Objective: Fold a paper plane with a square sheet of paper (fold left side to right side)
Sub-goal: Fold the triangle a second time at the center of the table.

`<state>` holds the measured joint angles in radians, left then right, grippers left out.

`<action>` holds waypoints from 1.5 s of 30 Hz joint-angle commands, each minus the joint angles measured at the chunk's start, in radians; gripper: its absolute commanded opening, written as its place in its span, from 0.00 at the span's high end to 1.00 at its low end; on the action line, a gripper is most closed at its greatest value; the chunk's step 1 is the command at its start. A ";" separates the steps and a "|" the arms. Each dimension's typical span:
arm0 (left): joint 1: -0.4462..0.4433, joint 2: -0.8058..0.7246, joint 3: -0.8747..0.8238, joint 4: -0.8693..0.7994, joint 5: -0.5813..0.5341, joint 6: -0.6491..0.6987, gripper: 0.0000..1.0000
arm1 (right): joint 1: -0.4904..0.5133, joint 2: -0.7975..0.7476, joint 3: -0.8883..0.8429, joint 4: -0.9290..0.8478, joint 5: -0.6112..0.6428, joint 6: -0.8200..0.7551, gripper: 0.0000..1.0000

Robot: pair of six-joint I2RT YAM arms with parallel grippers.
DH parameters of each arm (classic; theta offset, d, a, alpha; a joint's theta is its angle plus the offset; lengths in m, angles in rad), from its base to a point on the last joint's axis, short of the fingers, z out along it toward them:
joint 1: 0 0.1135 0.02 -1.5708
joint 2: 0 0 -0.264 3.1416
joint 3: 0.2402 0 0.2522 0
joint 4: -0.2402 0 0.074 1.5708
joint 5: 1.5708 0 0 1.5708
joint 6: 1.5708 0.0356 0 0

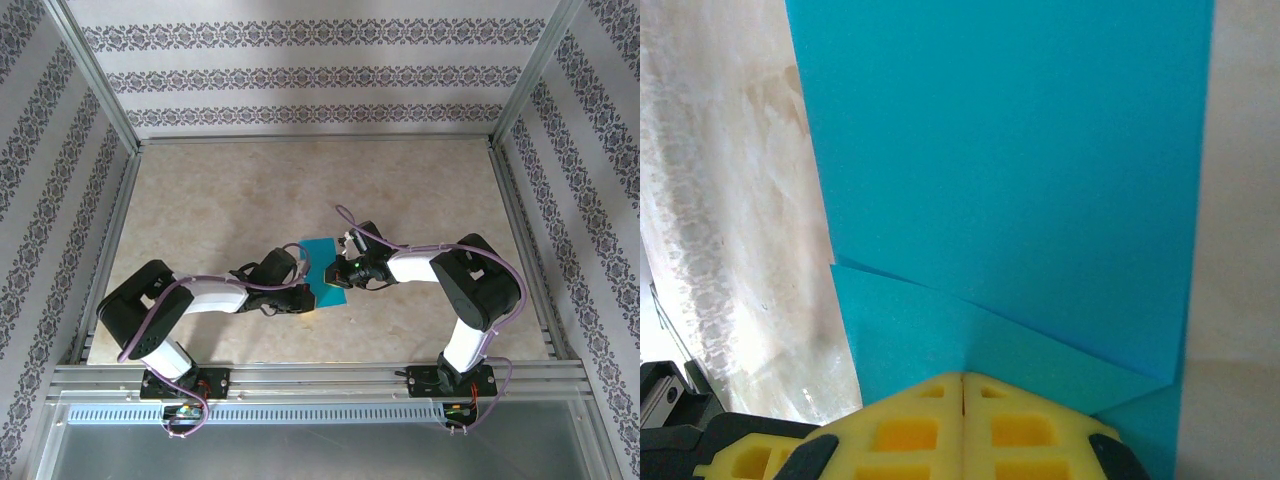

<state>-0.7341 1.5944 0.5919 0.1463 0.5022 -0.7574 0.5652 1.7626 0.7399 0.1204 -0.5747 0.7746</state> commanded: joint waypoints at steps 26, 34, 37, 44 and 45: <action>0.043 0.095 0.171 -0.069 0.021 0.048 0.99 | 0.009 0.058 -0.014 -0.137 0.107 -0.028 1.00; 0.053 0.171 0.213 -0.077 0.017 0.075 1.00 | 0.010 0.056 -0.019 -0.137 0.108 -0.026 1.00; 0.052 0.179 0.199 -0.078 0.013 0.072 1.00 | 0.010 0.057 -0.019 -0.140 0.111 -0.027 1.00; 0.031 0.153 0.116 -0.077 0.008 0.054 1.00 | 0.009 0.063 -0.008 -0.155 0.111 -0.034 1.00; 0.023 0.144 0.106 -0.086 0.007 0.051 1.00 | 0.009 0.064 -0.007 -0.160 0.111 -0.037 1.00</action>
<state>-0.6949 1.7348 0.7517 0.1184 0.5262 -0.7116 0.5674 1.7641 0.7547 0.0940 -0.5735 0.7589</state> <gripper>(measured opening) 0.053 0.060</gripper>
